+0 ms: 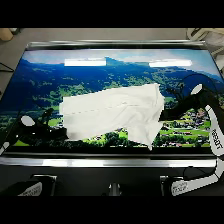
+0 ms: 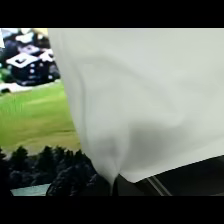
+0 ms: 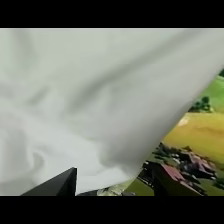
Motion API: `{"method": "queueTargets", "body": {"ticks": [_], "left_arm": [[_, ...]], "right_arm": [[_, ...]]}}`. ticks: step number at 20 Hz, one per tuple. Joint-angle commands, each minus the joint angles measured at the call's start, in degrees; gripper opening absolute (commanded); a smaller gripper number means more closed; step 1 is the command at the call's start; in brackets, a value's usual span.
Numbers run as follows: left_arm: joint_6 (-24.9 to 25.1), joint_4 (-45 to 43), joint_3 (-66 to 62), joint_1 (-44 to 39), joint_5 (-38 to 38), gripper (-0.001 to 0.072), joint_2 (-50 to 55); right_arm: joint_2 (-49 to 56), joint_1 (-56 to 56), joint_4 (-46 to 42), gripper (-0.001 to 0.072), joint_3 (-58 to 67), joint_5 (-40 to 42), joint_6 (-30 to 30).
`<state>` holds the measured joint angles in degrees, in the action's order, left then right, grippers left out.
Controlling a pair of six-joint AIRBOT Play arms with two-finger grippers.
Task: Fold the shirts.
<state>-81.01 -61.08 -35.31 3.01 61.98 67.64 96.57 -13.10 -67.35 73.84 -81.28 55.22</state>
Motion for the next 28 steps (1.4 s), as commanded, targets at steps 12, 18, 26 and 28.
{"method": "queueTargets", "body": {"ticks": [12,18,26,28], "left_arm": [[0.2,0.0,-18.8,1.9,3.4,0.0024,-9.0],[0.0,0.0,-63.7,5.5,-8.3,0.0025,-25.0],[-4.1,0.0,-70.6,5.5,-12.4,0.0025,-32.8],[-4.0,-0.9,-70.6,5.5,-9.4,0.0025,-31.5]], "right_arm": [[-9.6,0.1,1.9,0.0018,4.5,0.2,-5.4],[-41.8,0.1,-4.5,0.0021,33.4,14.6,-8.4],[-60.5,0.1,-14.2,0.0020,34.1,25.6,-5.1],[-59.0,0.1,-14.1,0.0020,34.1,22.1,-3.8]]}}
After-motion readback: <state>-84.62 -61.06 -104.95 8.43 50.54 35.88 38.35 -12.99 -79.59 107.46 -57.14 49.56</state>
